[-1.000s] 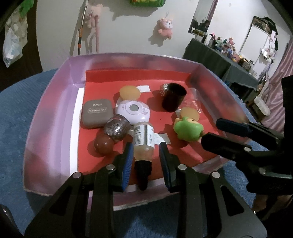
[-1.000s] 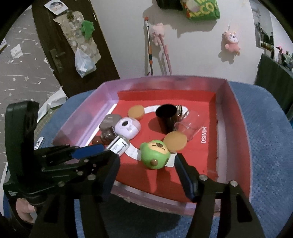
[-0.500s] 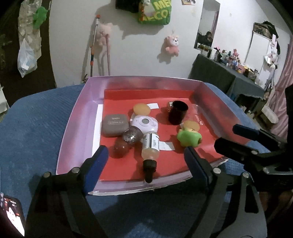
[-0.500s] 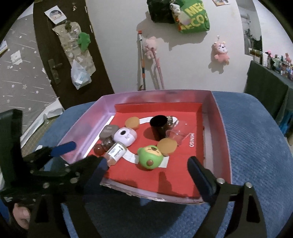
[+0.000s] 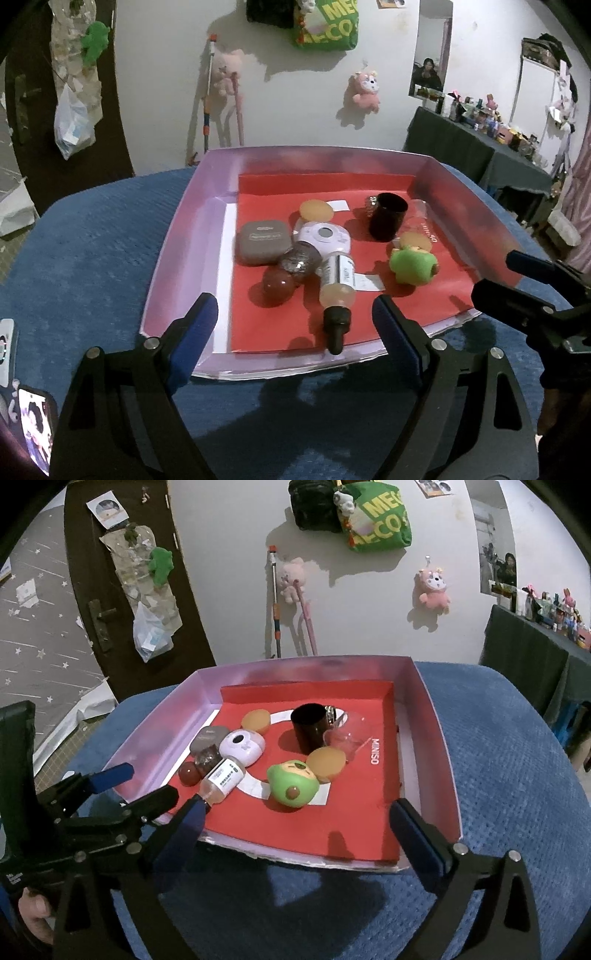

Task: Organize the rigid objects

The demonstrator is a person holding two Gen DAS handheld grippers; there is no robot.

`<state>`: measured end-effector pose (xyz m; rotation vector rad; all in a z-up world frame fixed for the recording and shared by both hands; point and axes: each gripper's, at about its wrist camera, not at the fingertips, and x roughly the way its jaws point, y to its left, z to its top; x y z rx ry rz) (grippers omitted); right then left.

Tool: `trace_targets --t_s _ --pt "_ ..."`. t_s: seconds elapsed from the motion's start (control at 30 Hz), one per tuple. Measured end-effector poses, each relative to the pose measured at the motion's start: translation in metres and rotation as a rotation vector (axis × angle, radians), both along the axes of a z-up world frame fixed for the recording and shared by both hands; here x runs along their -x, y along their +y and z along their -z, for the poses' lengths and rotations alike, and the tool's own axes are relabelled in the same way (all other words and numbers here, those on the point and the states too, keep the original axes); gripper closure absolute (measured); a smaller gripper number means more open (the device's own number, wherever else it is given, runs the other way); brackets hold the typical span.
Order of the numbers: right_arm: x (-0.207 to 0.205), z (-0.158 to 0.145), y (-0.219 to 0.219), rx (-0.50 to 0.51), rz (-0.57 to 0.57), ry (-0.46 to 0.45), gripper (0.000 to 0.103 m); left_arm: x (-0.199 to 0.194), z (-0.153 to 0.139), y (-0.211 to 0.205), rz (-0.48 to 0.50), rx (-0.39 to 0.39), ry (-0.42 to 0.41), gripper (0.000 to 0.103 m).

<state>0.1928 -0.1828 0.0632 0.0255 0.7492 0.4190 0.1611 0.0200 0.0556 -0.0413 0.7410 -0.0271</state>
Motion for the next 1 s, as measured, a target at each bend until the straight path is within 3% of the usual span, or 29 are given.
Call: trace_targets --t_s 0.07,0.63,1.0 --pt "0.0 0.003 -0.001 -0.003 0.003 0.005 0.0 0.003 0.0 0.001 -0.014 -0.024 -0.016 0.01" --pt "-0.004 0.021 -0.003 0.0 0.014 0.052 0.0 -0.001 0.02 0.001 0.001 -0.024 0.037 0.01" --pt "0.001 0.028 0.005 0.078 0.005 0.018 0.0 -0.003 0.028 0.008 0.0 0.026 0.067 0.01"
